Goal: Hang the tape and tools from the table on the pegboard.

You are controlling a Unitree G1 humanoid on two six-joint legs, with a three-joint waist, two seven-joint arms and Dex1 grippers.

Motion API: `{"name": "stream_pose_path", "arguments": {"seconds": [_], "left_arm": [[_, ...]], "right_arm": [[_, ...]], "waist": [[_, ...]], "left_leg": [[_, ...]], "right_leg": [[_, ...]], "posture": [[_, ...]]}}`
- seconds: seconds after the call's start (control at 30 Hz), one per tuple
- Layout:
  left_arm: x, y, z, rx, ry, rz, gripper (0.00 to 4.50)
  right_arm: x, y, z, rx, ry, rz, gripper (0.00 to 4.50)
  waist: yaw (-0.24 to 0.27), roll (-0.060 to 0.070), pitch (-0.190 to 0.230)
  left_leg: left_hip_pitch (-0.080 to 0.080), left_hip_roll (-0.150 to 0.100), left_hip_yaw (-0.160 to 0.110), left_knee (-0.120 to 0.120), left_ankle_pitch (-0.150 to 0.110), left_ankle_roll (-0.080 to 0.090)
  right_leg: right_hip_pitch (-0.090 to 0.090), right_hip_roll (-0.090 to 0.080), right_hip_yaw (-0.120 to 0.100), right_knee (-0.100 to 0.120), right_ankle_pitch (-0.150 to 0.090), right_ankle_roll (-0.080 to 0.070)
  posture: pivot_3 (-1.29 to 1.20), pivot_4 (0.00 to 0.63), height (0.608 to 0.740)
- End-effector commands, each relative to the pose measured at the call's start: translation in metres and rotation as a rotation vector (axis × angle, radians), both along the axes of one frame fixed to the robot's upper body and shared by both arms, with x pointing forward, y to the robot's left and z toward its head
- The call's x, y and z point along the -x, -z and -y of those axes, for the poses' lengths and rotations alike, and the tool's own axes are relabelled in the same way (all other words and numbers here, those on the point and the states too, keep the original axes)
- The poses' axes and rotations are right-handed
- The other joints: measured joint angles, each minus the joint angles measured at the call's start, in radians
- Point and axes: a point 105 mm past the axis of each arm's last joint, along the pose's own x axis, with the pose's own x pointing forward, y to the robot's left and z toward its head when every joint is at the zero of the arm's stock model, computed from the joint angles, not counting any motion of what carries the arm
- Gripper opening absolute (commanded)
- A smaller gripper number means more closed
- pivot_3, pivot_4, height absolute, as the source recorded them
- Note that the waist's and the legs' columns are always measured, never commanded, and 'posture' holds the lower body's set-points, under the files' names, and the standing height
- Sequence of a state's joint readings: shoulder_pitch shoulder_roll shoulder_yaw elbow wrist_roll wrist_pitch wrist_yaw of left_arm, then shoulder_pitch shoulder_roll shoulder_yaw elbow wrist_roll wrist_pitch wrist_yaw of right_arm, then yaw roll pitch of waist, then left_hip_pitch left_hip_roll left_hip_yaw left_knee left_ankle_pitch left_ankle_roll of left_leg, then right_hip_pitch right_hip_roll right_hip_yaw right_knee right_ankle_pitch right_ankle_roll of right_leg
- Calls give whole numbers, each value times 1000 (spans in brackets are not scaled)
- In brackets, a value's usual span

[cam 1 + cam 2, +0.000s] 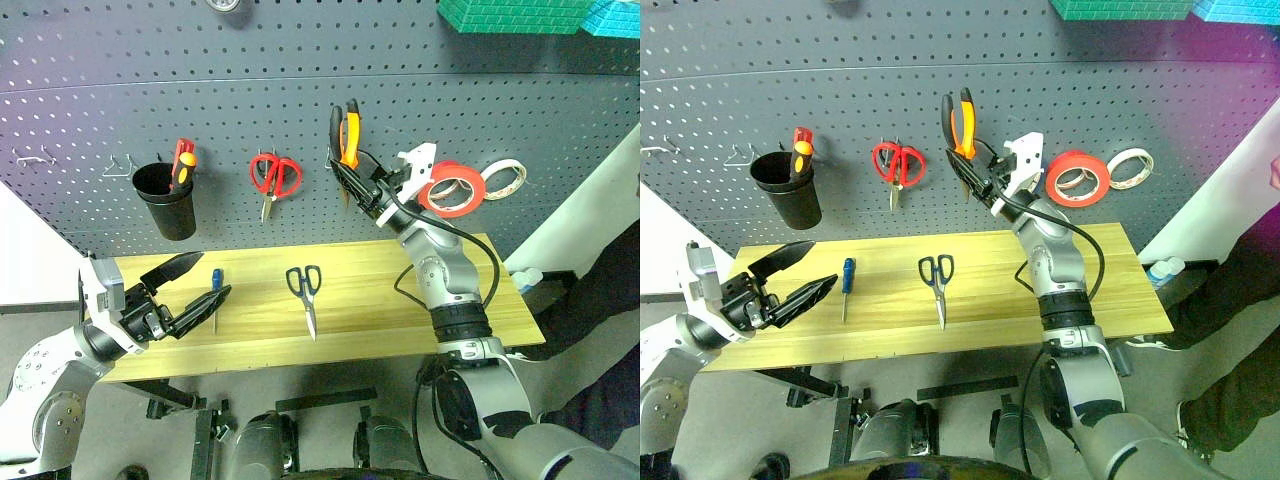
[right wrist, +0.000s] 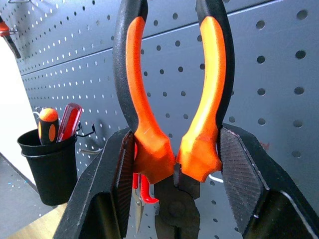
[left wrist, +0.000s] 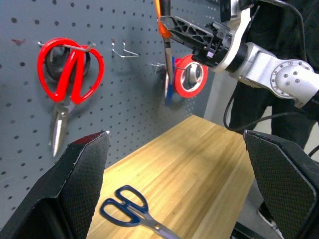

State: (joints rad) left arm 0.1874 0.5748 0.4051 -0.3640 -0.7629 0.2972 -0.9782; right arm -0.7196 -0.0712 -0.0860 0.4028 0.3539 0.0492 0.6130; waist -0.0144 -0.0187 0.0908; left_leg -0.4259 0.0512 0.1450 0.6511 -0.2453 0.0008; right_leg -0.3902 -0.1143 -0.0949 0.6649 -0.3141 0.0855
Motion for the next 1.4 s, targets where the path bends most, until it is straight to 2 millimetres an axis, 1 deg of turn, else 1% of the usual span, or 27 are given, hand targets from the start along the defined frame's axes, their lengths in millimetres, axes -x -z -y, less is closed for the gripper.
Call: {"name": "stream_pose_path", "arguments": {"seconds": [0.03,0.4,0.53,0.63,0.97,1.1,1.23,1.4], "left_arm": [[1,-5,1,-10,1,32,4500],[2,-4,3,-19,7,26,4500],[2,-3,4,-18,8,22,4500],[4,-2,5,-19,10,18,4500],[10,0,6,-16,12,-9,4500],[12,1,6,-16,12,-16,4500],[16,1,6,-16,12,-25,4500],[20,1,6,-20,10,-40,4500]], "right_arm": [[-8,-40,-4,-43,60,129,2131],[-28,-59,-12,-91,158,158,2131],[-34,-63,-15,-101,197,158,2131],[-39,-65,-14,-124,208,145,2131],[-41,-75,-25,-164,215,157,2131],[-45,-72,-21,-158,247,159,2131],[-45,-72,-18,-126,294,200,2131],[-47,-62,-16,-79,362,200,2131]], "waist": [[-2,0,0],[0,0,-4],[0,0,-5],[0,0,-6],[1,0,-9],[2,0,-10],[4,0,-11],[3,0,-11]], "left_leg": [[0,0,0,0,0,0],[0,0,0,0,0,0],[0,0,0,0,0,0],[0,0,0,0,0,0],[0,0,0,0,0,0],[0,0,0,0,0,0],[0,0,0,1,0,0],[1,0,0,1,0,-1]], "right_leg": [[0,0,0,0,0,0],[0,0,0,1,0,0],[0,0,0,1,0,0],[0,0,0,1,0,0],[0,0,1,1,0,0],[0,0,1,1,0,0],[1,0,1,1,0,0],[0,0,1,2,0,0]], "posture": [[122,0,740],[135,0,740],[143,0,740],[146,0,740],[163,0,740],[178,0,740],[188,0,740],[204,0,740]]}}
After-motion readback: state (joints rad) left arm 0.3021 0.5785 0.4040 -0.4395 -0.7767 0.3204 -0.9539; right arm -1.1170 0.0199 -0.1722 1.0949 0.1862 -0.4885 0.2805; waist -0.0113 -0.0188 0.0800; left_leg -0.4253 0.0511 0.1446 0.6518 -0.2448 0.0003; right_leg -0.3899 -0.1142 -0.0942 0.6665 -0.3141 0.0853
